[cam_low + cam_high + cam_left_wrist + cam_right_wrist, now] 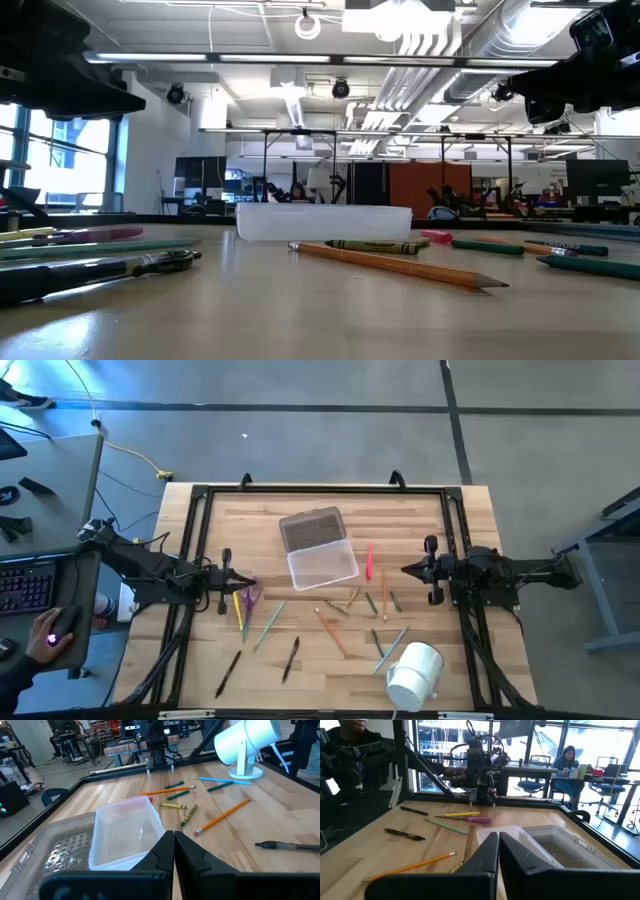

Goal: Pick & place school supplies into a supply box

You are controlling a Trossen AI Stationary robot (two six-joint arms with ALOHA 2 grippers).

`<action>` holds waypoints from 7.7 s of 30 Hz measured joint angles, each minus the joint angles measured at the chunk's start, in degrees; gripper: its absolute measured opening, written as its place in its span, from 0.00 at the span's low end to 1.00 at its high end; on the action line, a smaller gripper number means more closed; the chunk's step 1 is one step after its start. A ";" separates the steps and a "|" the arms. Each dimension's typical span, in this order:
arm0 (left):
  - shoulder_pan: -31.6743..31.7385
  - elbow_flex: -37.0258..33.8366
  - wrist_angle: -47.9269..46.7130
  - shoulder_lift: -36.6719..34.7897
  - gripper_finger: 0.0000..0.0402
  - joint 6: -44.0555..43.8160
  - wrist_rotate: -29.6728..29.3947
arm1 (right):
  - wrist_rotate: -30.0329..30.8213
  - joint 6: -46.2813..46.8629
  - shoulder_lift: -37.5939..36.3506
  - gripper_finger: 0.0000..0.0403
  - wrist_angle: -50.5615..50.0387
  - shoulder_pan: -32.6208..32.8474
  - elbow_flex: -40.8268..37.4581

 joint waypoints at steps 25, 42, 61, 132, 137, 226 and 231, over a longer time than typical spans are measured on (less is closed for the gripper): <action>0.00 0.00 0.01 0.00 0.12 -0.01 0.02 | -0.02 0.00 0.00 0.00 0.00 -0.02 -0.01; -0.01 0.00 0.01 -0.01 0.12 0.00 0.02 | -0.02 0.00 -0.01 0.00 0.00 -0.01 -0.01; 0.00 -0.02 0.00 0.00 0.12 -0.02 0.01 | -0.01 -0.01 -0.01 0.00 0.00 0.00 0.00; 1.49 0.00 0.06 0.81 0.12 1.52 -0.82 | -0.01 0.00 -0.02 0.00 0.00 0.00 -0.01; 1.49 -0.02 0.38 0.81 0.12 -5.39 1.48 | -0.02 0.00 -0.02 0.00 0.00 0.00 -0.02; 30.36 38.12 -46.42 65.36 0.47 -42.02 24.20 | 13.15 -15.08 0.18 0.00 22.60 -0.15 -0.02; 30.36 38.31 -46.96 69.94 0.45 -43.58 24.12 | 13.14 -15.08 0.18 0.00 21.45 -0.15 -0.02</action>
